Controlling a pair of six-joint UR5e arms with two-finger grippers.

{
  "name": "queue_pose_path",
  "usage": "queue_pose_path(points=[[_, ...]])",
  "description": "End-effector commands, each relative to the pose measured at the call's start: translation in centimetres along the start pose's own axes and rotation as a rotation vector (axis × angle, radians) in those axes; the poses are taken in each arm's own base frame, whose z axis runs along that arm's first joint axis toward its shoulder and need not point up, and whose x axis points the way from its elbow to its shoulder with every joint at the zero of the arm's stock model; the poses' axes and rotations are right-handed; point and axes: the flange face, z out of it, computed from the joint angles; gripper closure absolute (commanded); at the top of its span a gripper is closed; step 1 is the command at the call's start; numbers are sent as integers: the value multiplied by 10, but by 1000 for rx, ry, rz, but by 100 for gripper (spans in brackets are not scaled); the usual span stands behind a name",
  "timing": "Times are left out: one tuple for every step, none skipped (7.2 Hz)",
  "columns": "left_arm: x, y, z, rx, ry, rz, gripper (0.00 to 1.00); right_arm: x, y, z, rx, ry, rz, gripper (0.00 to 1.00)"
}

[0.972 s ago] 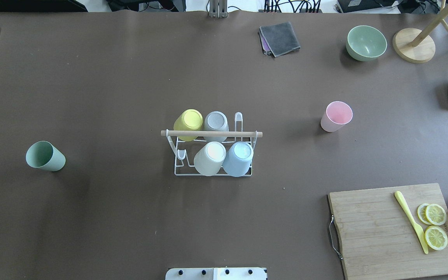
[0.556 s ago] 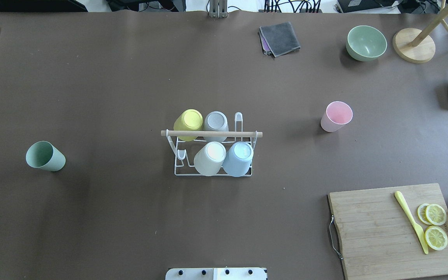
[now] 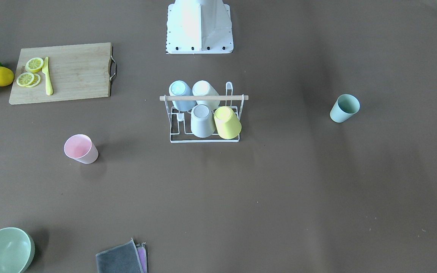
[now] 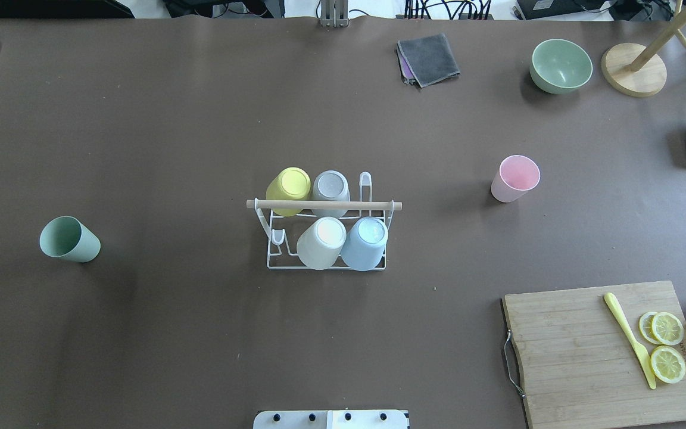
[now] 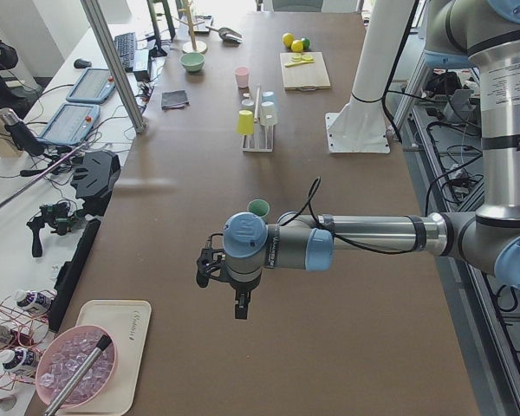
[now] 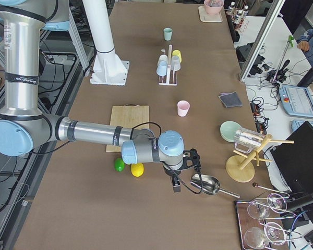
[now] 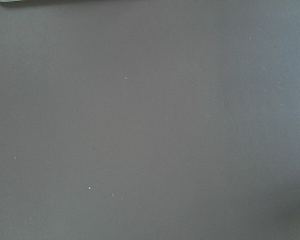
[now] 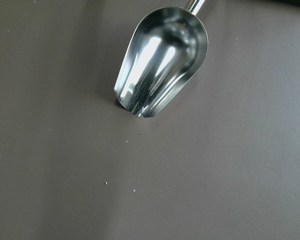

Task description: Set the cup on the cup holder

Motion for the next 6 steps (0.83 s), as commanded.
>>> queue_pose_path(points=[[1,0,-1,2,0,3,2,5,3,6,-2,-1,-7,0],[0,0,0,0,0,1,2,15,9,18,-26,-5,19,0],[-1,0,1,-3,0,-4,2,22,13,27,-35,-21,34,0],[3,-8,-2,3,-3,5,2,15,-5,21,-23,-24,11,0],[9,-21,-7,14,-6,21,2,6,-15,20,-18,-30,-13,0],[16,-30,-11,21,-6,36,2,-7,-35,7,12,-45,-41,0]])
